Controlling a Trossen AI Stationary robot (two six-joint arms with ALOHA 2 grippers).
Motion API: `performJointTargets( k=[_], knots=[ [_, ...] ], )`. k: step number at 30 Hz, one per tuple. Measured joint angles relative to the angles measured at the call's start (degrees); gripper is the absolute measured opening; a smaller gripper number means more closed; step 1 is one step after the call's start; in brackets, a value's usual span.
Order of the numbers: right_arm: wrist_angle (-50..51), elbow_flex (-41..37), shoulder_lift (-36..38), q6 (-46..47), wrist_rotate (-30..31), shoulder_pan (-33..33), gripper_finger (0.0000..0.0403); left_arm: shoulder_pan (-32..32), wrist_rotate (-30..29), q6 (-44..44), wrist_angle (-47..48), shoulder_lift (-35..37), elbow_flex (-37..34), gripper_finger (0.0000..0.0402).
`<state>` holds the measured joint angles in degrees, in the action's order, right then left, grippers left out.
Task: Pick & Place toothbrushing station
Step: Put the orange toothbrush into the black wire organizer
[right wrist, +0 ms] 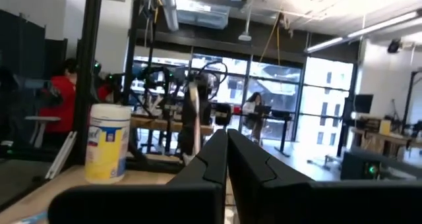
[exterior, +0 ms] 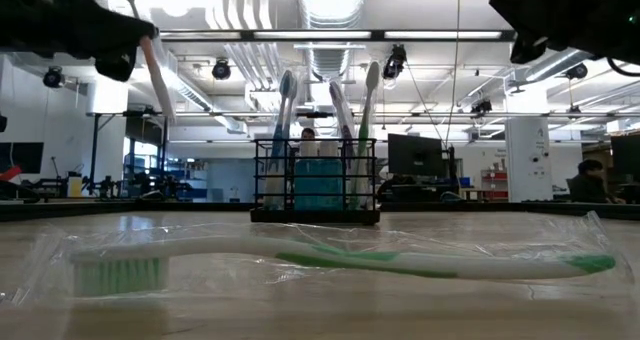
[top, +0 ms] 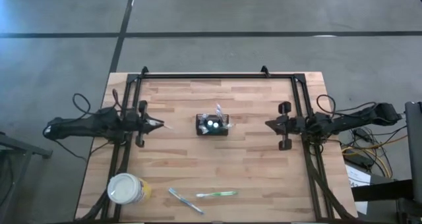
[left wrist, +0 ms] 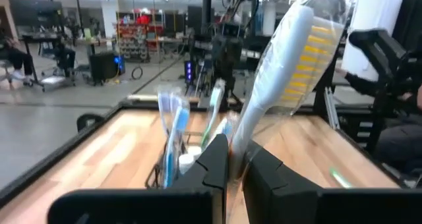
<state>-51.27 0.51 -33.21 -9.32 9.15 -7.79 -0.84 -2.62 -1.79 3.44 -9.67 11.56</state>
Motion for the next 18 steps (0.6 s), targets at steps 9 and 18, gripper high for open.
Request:
performJointTargets(
  k=[9,18],
  knots=[
    [-0.01,0.04,0.09,0.60,0.10,-0.07,0.0008,0.00,0.37,-1.03,-2.43,-0.78,-0.74,0.0023],
    [-0.28,0.04,0.00,0.39,1.53,-0.07,0.0008,0.00,8.37,-3.12,-21.09,-13.84,-0.69,0.0023]
  ],
)
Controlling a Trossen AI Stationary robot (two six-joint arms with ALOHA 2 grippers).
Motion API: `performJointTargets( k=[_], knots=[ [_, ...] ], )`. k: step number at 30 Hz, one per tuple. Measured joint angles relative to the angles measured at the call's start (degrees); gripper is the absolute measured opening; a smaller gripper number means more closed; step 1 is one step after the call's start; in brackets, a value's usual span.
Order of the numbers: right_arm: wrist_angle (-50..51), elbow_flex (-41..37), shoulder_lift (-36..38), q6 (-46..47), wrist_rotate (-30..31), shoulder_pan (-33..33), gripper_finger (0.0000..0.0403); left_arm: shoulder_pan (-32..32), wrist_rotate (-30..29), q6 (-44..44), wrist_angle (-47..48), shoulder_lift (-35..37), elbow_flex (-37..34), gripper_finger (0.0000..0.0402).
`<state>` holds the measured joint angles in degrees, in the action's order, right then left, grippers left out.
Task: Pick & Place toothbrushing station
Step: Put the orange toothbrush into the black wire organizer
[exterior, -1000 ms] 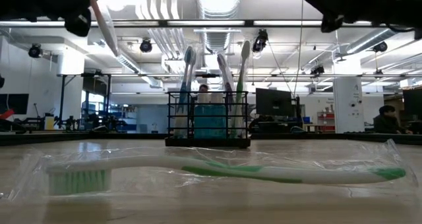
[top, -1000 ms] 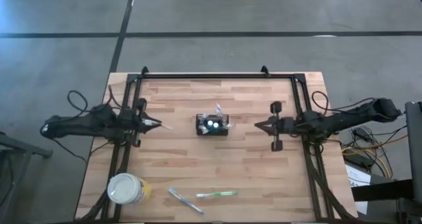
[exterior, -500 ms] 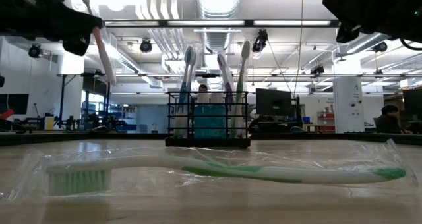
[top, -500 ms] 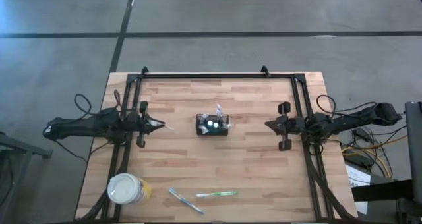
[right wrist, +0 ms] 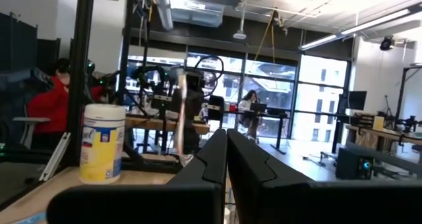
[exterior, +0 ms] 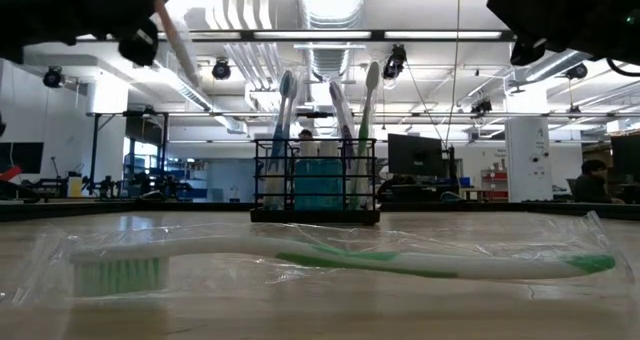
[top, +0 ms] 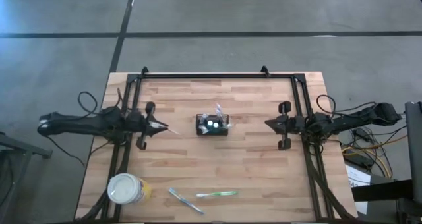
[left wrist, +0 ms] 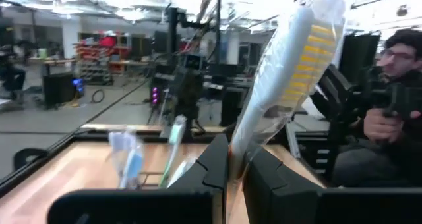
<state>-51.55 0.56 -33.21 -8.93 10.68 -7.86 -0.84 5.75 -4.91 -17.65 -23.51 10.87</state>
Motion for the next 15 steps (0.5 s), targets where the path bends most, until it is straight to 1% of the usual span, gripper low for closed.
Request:
performJointTargets(
  k=[2,4,10,11,13,15],
  knots=[
    [-0.02,0.00,0.00,-0.02,0.00,0.00,0.0008,0.00,1.22,-0.06,-4.20,-5.12,0.53,0.0023],
    [-0.02,0.00,0.00,-0.02,-0.01,0.00,0.0008,0.00,2.21,-0.02,-5.76,-10.26,2.35,0.0023],
    [-0.07,0.02,0.00,-0.13,0.00,0.00,0.0008,-0.04,3.66,0.71,-5.38,-23.88,9.07,0.0023],
    [-0.04,0.02,0.00,-0.24,0.00,0.00,0.0008,-0.04,3.68,1.15,-4.90,-25.65,10.00,0.0023],
    [-0.04,0.02,0.00,-0.26,-0.02,0.00,0.0008,-0.04,3.68,2.24,-6.83,-29.02,12.93,0.0023],
    [-0.04,0.04,-0.05,-0.26,-0.02,0.00,0.0008,-0.04,3.63,3.03,-6.20,-32.19,14.97,0.0023]
  ],
)
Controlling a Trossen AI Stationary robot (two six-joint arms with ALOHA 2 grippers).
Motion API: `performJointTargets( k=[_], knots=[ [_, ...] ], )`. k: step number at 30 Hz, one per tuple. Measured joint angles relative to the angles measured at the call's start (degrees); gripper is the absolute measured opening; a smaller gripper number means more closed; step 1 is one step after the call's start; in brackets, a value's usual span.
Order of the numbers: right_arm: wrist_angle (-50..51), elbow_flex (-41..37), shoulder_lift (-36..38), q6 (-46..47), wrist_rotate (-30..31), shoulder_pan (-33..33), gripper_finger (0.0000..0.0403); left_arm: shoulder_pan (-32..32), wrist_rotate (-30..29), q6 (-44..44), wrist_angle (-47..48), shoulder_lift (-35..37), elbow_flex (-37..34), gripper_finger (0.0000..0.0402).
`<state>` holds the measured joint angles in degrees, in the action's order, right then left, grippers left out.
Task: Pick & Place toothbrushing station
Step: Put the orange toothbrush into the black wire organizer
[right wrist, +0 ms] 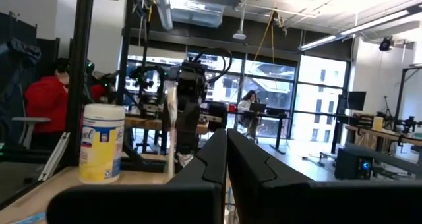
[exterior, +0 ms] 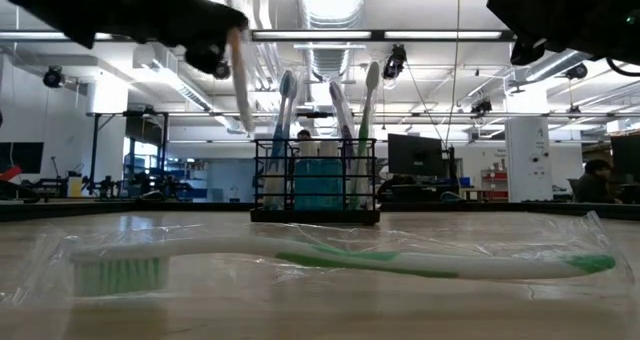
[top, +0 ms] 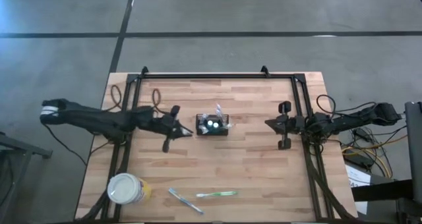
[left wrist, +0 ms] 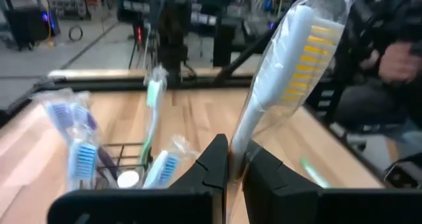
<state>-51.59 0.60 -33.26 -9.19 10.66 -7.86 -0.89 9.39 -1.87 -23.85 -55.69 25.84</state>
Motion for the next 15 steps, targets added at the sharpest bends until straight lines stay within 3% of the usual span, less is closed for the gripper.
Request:
performJointTargets(
  k=[4,11,15],
  knots=[
    [0.04,0.02,-0.12,0.00,0.00,0.00,0.0008,-0.01,-1.75,2.16,-0.04,-4.71,4.26,0.0023],
    [-0.10,0.02,-0.17,-0.18,-0.01,0.00,0.0008,0.36,-14.60,8.56,0.92,-8.93,8.67,0.0023],
    [-0.10,0.02,-0.19,-0.20,-0.01,0.00,0.0008,1.48,-15.92,9.54,3.36,-9.50,10.10,0.0023]
  ],
)
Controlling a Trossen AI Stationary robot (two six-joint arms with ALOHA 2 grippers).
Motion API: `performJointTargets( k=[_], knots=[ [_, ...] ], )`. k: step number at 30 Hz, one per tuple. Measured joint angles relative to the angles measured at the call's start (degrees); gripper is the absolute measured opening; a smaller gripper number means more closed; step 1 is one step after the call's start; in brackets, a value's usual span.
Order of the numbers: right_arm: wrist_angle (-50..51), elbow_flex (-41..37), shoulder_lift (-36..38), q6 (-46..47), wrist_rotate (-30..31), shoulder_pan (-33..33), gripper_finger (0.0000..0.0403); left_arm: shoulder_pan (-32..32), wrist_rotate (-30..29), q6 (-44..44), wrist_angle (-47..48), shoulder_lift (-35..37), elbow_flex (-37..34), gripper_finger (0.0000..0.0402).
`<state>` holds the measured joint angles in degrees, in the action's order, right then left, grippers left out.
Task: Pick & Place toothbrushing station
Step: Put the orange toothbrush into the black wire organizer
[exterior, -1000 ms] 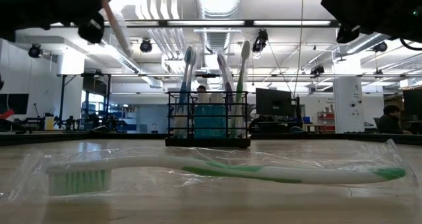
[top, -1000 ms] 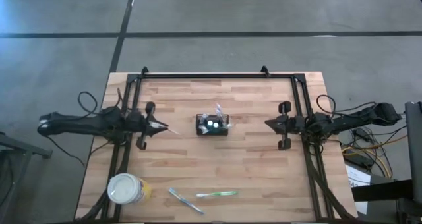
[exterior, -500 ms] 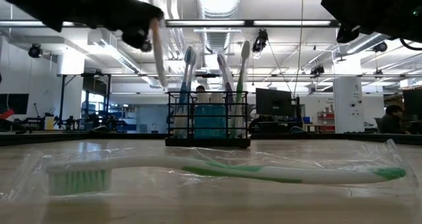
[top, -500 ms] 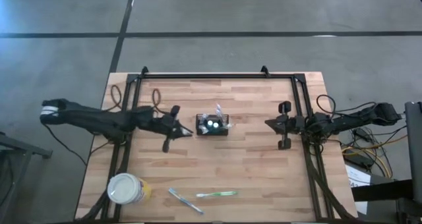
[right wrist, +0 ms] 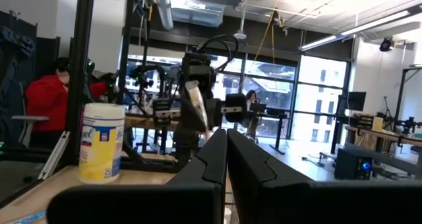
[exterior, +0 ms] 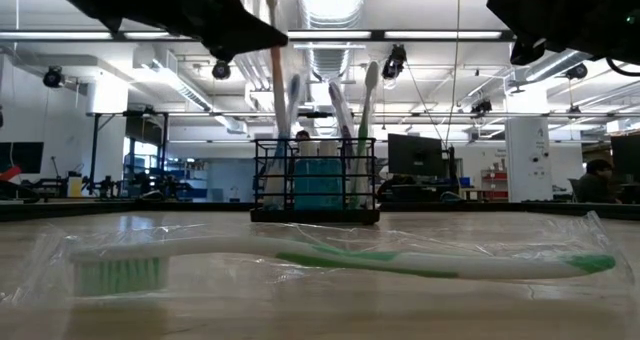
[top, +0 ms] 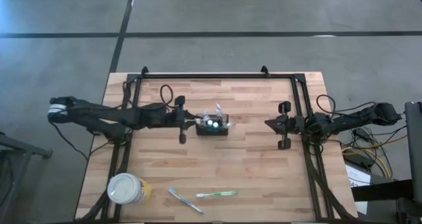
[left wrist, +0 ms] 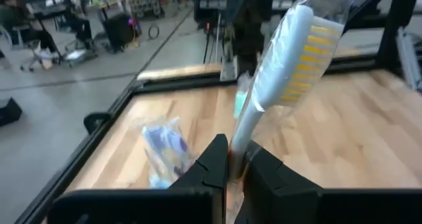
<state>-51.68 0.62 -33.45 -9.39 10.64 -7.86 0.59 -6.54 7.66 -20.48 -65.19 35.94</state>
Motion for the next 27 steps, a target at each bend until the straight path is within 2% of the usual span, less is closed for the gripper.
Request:
performJointTargets(
  k=[13,16,27],
  knots=[
    [-0.20,0.00,0.00,-0.06,-0.01,0.00,0.0008,0.56,0.23,-1.94,2.20,-2.86,-1.06,0.0023],
    [-0.20,0.00,0.00,-0.04,-0.01,0.00,0.0008,0.57,0.28,-2.52,0.45,-4.50,-2.03,0.0023],
    [-0.20,0.00,0.00,-0.12,-0.03,0.01,0.0008,0.59,-3.50,-5.27,-15.04,-8.57,-9.51,0.0023]
  ],
)
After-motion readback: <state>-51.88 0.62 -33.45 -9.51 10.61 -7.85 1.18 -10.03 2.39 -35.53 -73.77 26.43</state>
